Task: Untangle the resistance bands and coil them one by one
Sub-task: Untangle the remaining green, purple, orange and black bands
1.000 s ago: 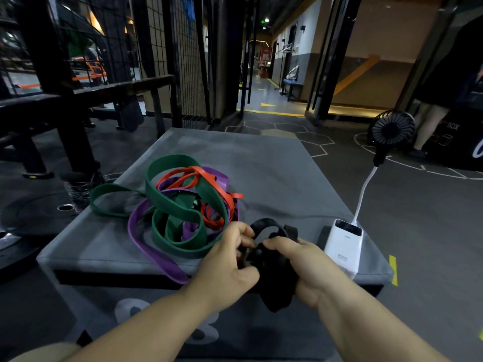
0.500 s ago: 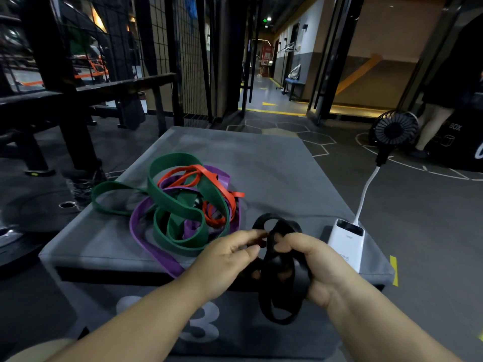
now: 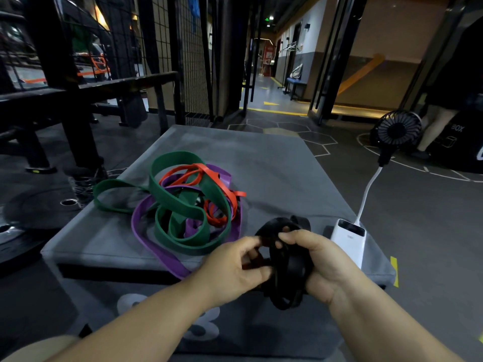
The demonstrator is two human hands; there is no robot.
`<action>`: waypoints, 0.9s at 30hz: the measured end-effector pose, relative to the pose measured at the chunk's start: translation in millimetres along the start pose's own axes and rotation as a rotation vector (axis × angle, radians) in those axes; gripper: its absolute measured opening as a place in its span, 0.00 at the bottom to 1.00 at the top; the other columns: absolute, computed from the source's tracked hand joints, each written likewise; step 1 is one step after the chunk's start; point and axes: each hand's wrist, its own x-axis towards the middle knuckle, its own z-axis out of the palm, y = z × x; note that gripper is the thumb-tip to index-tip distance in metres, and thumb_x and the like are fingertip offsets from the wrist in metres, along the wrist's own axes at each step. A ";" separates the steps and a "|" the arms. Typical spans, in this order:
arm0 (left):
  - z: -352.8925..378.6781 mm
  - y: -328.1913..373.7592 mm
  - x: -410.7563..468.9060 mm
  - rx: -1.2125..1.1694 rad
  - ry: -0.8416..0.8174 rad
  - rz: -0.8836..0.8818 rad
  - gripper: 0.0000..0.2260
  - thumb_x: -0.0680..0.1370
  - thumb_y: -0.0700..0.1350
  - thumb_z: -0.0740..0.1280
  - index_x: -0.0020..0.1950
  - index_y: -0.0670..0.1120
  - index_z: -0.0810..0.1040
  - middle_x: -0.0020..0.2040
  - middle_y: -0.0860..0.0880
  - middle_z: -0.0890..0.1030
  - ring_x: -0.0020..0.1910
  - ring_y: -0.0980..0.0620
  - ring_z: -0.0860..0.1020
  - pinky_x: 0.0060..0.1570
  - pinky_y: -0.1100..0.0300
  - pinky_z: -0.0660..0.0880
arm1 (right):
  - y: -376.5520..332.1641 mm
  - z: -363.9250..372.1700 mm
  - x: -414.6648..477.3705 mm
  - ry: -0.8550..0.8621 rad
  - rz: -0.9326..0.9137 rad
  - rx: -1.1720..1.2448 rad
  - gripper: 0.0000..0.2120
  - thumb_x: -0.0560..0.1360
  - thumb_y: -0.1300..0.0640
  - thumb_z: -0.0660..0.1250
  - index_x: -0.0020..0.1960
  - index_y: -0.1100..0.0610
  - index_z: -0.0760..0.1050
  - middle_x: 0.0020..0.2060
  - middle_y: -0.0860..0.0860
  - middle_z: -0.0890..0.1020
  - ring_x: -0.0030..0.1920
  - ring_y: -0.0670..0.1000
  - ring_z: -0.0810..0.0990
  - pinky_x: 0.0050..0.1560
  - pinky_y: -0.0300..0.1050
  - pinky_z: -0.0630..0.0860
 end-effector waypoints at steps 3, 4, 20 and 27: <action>-0.3 -1.5 -1.0 0.024 0.018 0.001 0.19 0.67 0.59 0.70 0.56 0.57 0.80 0.51 0.53 0.84 0.51 0.57 0.82 0.54 0.51 0.79 | 0.3 -1.1 0.3 -0.026 0.040 -0.052 0.26 0.59 0.66 0.71 0.58 0.66 0.76 0.43 0.62 0.80 0.38 0.58 0.82 0.45 0.55 0.81; -1.6 -1.3 -0.6 0.008 0.040 -0.009 0.18 0.67 0.58 0.70 0.56 0.57 0.80 0.51 0.54 0.84 0.51 0.58 0.82 0.55 0.51 0.78 | 0.0 -1.4 0.4 -0.045 0.052 -0.051 0.24 0.60 0.66 0.70 0.56 0.66 0.77 0.42 0.62 0.80 0.36 0.58 0.82 0.41 0.52 0.82; -14.8 4.4 3.4 -0.642 0.057 -0.138 0.20 0.63 0.37 0.68 0.55 0.37 0.76 0.46 0.45 0.79 0.45 0.50 0.79 0.44 0.60 0.76 | -6.8 -7.6 -5.8 -0.373 0.003 -0.417 0.17 0.59 0.64 0.73 0.48 0.65 0.82 0.46 0.63 0.81 0.47 0.59 0.80 0.50 0.49 0.78; -9.6 -7.8 7.6 0.272 0.388 0.265 0.09 0.67 0.50 0.72 0.37 0.51 0.73 0.34 0.57 0.75 0.35 0.60 0.73 0.37 0.69 0.68 | -3.4 1.6 -6.0 -0.108 0.096 -0.189 0.04 0.55 0.67 0.71 0.29 0.63 0.78 0.30 0.58 0.79 0.30 0.54 0.80 0.35 0.42 0.79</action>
